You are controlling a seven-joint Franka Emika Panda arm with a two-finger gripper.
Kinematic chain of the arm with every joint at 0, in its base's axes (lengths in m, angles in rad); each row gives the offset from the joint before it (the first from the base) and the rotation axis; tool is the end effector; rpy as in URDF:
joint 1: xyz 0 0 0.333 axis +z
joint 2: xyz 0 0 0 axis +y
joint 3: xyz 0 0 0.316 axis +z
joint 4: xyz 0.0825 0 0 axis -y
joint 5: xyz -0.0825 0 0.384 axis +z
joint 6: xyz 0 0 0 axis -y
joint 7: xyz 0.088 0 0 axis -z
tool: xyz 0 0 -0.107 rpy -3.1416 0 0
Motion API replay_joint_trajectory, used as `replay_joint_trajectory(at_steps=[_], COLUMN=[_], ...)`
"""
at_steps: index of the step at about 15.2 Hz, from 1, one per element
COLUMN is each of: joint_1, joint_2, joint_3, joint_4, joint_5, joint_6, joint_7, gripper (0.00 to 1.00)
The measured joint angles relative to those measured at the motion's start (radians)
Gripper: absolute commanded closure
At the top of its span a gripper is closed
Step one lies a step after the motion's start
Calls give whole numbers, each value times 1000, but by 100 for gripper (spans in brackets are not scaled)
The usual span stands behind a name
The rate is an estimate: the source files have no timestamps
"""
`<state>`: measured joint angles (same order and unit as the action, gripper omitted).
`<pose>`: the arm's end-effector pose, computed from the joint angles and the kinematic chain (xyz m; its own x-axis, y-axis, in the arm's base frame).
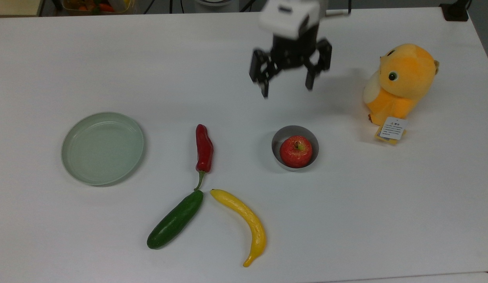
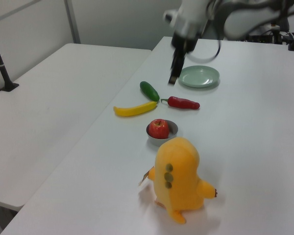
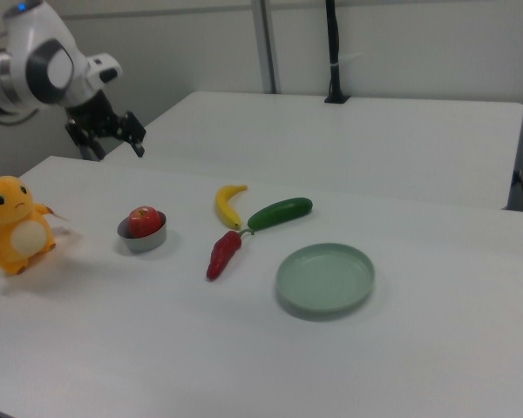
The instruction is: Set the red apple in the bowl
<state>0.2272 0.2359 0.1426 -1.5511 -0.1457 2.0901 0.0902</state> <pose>0.6236 0.2237 0.5450 0.8984 0.3147 0.3064 0.3046 -0.9490 0.0817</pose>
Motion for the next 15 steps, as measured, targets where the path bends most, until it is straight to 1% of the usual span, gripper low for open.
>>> replay_joint_trajectory(at_steps=[5, 8, 12, 15], joint_1=[-100, -157, -192, -197], joint_2=[-184, -259, -336, -356], joint_3=[-2, -3, -11, -35], joint_4=[-6, -32, -111, -139], joint_5=[104, 133, 138, 145], joint_6=[-250, -365, -430, -440], joint_7=[0, 0, 2, 3], gripper=[0, 0, 0, 0])
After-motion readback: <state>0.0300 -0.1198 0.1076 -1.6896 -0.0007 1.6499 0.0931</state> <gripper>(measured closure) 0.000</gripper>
